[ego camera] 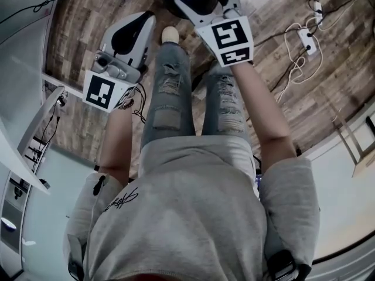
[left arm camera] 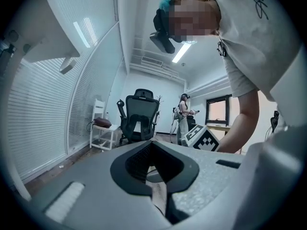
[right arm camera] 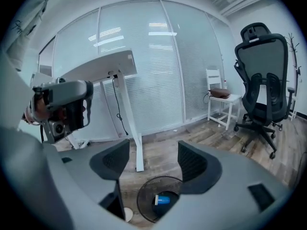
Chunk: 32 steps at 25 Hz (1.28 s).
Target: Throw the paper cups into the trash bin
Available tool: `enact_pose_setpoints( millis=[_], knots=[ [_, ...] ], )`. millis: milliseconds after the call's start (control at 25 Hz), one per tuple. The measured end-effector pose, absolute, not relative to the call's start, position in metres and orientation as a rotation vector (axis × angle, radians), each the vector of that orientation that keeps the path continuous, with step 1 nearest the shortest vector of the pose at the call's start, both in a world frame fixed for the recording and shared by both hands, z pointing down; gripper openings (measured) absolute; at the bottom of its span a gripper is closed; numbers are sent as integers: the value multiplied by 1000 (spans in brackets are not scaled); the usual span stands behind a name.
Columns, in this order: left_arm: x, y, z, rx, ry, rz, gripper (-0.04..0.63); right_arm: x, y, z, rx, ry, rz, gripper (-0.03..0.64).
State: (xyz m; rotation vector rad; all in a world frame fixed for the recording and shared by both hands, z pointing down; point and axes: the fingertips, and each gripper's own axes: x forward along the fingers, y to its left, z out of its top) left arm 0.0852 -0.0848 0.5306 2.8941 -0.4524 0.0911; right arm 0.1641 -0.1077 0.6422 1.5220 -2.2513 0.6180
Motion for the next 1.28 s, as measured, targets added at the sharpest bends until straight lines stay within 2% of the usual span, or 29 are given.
enact_pose_setpoints(
  millis=[1280],
  knots=[
    [127, -18, 381, 3037, -359, 11, 0, 198, -22, 405, 1711, -2445, 336, 311]
  ],
)
